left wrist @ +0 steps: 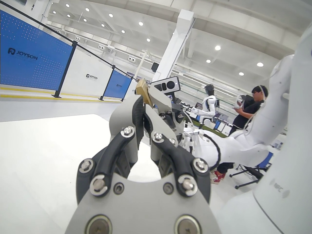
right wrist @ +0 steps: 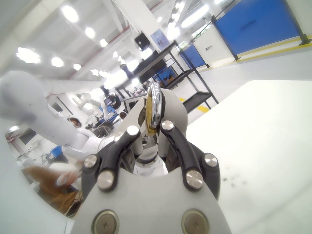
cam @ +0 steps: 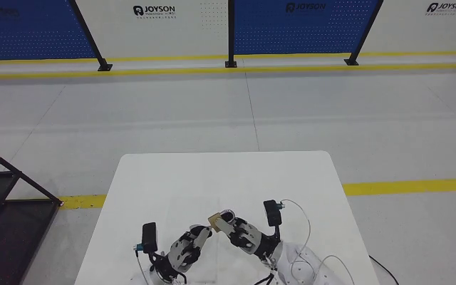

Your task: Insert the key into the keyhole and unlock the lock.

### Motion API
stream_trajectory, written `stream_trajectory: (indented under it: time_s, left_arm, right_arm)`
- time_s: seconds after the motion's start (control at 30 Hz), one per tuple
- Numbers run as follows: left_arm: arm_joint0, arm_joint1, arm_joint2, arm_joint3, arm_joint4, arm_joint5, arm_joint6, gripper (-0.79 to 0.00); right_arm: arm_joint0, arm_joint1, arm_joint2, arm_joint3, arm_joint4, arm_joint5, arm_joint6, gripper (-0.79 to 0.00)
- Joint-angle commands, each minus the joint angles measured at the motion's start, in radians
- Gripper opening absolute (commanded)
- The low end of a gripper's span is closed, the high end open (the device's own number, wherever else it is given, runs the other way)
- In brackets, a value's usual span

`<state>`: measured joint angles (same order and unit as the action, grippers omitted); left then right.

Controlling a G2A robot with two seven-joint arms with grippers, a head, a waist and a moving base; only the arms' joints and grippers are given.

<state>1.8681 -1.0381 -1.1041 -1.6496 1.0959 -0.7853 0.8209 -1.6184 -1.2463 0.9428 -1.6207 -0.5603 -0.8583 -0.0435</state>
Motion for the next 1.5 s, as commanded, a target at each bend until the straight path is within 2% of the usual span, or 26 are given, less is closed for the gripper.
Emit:
stream_trajectory:
  time_s: [0.0,0.27,0.63,0.87,0.97,1.03,1.07,1.1,1.13,1.17,1.33,1.47]
  left_arm:
    - [0.001,-0.001,0.0,0.002,0.025,0.015,0.012,-0.785]
    - [0.0,-0.005,-0.004,0.007,0.214,0.183,0.118,-0.785]
    - [-0.03,-0.018,0.013,0.054,0.44,0.501,0.269,-0.785]
    - [-0.053,-0.025,0.019,0.083,0.542,0.681,0.308,-0.785]
    - [-0.063,-0.028,0.024,0.093,0.571,0.735,0.32,-0.785]
    - [-0.065,-0.032,0.038,0.09,0.545,0.708,0.34,-0.785]
    - [-0.069,-0.032,0.037,0.093,0.541,0.712,0.347,-0.767]
    - [-0.07,-0.033,0.036,0.097,0.54,0.717,0.345,-0.536]
    - [-0.07,-0.034,0.039,0.096,0.526,0.706,0.346,-0.095]
    - [-0.071,-0.035,0.039,0.094,0.515,0.701,0.349,0.0]
    - [-0.065,-0.035,0.04,0.08,0.441,0.628,0.371,0.0]
    - [-0.034,-0.03,0.03,0.057,0.315,0.477,0.366,0.0]
  right_arm:
    - [-0.005,0.0,0.0,-0.005,-0.012,0.006,-0.005,-0.785]
    - [-0.019,0.002,0.003,-0.02,-0.047,0.028,-0.027,-0.785]
    - [-0.025,0.004,0.001,-0.028,-0.068,0.048,-0.04,-0.785]
    - [-0.027,0.005,0.0,-0.03,-0.073,0.062,-0.048,-0.785]
    - [-0.026,0.005,-0.001,-0.029,-0.074,0.067,-0.048,-0.785]
    - [-0.024,0.005,-0.003,-0.029,-0.074,0.068,-0.048,-0.785]
    - [-0.024,0.005,-0.002,-0.028,-0.073,0.068,-0.048,-0.785]
    - [-0.023,0.005,-0.001,-0.028,-0.072,0.069,-0.05,-0.785]
    - [-0.023,0.005,0.001,-0.028,-0.069,0.071,-0.055,-0.785]
    - [-0.023,0.005,0.004,-0.028,-0.068,0.074,-0.063,-0.785]
    - [-0.031,0.005,0.022,-0.03,-0.077,0.092,-0.123,-0.785]
    - [-0.029,0.006,0.042,-0.015,-0.078,0.105,-0.14,-0.785]
